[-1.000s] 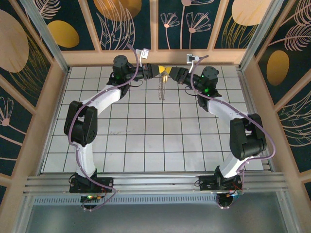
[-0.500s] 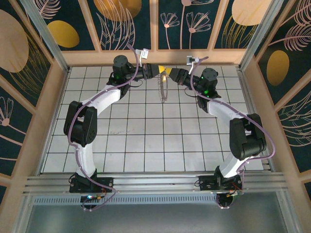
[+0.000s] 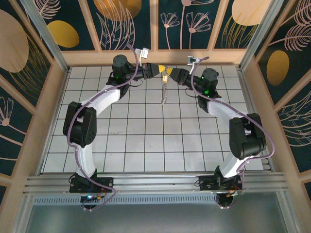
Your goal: Put the keys on the keyring
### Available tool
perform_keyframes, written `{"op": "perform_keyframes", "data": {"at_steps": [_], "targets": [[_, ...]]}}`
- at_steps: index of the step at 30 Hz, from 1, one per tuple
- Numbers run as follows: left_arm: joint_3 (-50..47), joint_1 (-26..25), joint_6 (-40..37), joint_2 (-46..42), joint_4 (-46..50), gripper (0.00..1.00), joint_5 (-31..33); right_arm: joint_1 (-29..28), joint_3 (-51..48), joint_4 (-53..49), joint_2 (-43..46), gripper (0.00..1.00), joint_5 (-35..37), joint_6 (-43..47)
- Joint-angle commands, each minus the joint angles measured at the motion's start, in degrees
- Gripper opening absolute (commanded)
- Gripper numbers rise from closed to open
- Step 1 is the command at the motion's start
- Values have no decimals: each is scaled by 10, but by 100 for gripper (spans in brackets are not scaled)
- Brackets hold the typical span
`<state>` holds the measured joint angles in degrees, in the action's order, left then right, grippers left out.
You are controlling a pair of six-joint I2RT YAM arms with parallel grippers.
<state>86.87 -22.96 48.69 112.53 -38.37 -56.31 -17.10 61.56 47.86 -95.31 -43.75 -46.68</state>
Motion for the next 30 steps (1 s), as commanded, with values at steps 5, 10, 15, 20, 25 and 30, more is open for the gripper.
{"op": "perform_keyframes", "data": {"at_steps": [5, 10, 15, 20, 25, 30], "targets": [[-2, -4, -6, -25, -29, 0, -1, -1, 5, 39, 2, 29, -11, -10], [-2, -4, -5, -26, -29, 0, -2, -9, 16, 37, -4, 28, -12, -8], [-4, -4, -5, -26, -29, 0, -2, -14, 27, 35, -10, 27, -13, -8], [-3, -4, -5, -24, -30, 0, -2, -17, 35, 31, -14, 26, -15, -7], [-4, -5, -5, -25, -30, 0, -2, -19, 38, 30, -16, 20, -17, -5], [-5, -4, -5, -24, -32, 0, 0, -21, 43, 28, -20, 9, -21, -5]]}}
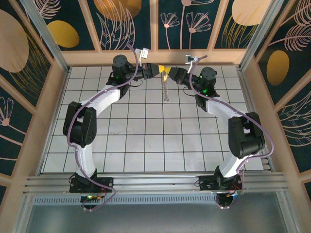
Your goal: Put the keys on the keyring
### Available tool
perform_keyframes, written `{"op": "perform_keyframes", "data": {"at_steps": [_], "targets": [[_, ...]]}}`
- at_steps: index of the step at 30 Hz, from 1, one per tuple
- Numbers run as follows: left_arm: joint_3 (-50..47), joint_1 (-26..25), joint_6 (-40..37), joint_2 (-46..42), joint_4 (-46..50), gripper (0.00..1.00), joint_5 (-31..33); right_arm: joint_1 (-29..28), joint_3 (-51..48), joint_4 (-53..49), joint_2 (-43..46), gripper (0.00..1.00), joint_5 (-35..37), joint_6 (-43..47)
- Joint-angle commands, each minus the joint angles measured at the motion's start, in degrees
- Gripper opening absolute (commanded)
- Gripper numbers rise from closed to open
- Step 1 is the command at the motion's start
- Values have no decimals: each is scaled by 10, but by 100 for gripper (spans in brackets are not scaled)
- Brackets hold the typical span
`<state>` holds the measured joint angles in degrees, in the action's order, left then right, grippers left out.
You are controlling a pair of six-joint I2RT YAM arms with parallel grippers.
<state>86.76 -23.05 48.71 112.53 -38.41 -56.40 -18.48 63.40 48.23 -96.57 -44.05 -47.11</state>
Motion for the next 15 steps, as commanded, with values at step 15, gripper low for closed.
{"op": "perform_keyframes", "data": {"at_steps": [15], "targets": [[-7, -3, -1, -24, -36, 0, -2, -7, 39, 42, -26, 5, -36, -20]]}}
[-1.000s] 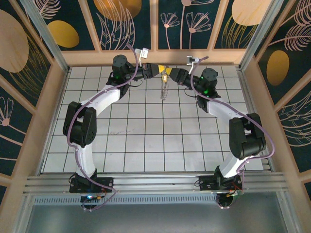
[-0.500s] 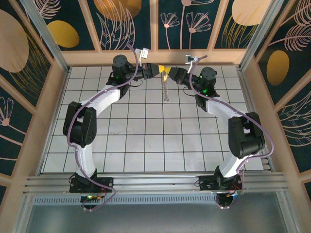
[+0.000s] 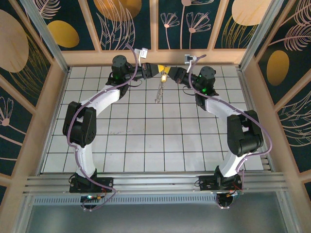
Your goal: Put the keys on the keyring
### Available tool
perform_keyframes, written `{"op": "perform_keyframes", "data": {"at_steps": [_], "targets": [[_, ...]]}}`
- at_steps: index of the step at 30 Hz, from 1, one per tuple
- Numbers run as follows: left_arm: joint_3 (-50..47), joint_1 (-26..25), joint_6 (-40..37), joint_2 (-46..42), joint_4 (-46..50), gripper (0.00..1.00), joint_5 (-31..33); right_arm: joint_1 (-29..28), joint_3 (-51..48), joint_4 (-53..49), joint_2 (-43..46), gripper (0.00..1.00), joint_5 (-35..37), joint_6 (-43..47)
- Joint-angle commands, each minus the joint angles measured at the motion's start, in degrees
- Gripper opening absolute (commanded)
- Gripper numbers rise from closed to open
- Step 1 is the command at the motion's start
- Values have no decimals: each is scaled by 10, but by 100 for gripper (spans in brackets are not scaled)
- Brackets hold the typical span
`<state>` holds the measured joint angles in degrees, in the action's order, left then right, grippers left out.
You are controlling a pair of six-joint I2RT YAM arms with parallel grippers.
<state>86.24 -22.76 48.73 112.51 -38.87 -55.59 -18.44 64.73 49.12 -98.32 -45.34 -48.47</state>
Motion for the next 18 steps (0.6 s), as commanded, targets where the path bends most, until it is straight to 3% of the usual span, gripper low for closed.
{"op": "perform_keyframes", "data": {"at_steps": [1, 8, 13, 18], "targets": [[-3, -6, -1, -25, -31, 0, -9, -6, 25, 32, -8, 1, -23, -6], [9, -6, -3, -20, -21, 1, -7, 8, 34, 11, -12, 0, -37, 8], [25, 4, -35, -19, 23, 31, 1, 34, 81, -75, -30, 0, -94, 67], [45, 21, -55, -15, 60, 40, -9, 62, 131, -152, -61, 0, -154, 119]]}}
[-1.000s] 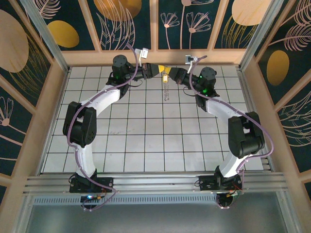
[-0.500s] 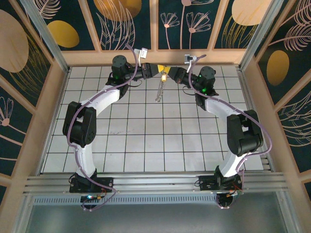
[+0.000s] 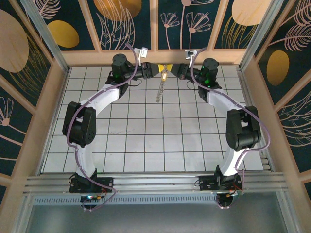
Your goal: Put the keys on the keyring
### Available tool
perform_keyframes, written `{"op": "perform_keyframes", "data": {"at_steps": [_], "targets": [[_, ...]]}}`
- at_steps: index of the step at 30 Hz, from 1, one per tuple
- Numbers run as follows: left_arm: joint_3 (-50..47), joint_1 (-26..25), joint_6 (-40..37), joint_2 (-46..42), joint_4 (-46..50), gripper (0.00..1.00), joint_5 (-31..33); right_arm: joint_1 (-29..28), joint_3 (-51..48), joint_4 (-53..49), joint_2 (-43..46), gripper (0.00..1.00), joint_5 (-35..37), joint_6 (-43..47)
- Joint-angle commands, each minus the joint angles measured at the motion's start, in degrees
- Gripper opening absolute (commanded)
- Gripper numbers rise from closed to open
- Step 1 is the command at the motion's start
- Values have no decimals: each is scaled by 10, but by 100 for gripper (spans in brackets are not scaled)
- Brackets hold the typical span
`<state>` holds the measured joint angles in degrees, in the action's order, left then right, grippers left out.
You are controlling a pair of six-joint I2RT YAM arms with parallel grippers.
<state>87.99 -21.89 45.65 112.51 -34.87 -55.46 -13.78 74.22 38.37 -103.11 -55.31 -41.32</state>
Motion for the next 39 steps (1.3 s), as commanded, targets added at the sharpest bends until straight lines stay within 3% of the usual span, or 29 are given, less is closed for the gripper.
{"op": "perform_keyframes", "data": {"at_steps": [1, 11, 15, 39], "targets": [[33, 16, -30, -13, 30, 41, -14, 20, 45, -56, -21, 0, -67, 56], [121, 21, -111, 25, 167, 46, -74, 34, 166, -227, -75, 0, -180, 177], [156, 21, -141, 43, 218, 46, -89, 31, 207, -299, -87, 0, -188, 227], [140, 19, -141, 61, 218, 41, -113, 10, 234, -313, -96, 0, -182, 235]]}}
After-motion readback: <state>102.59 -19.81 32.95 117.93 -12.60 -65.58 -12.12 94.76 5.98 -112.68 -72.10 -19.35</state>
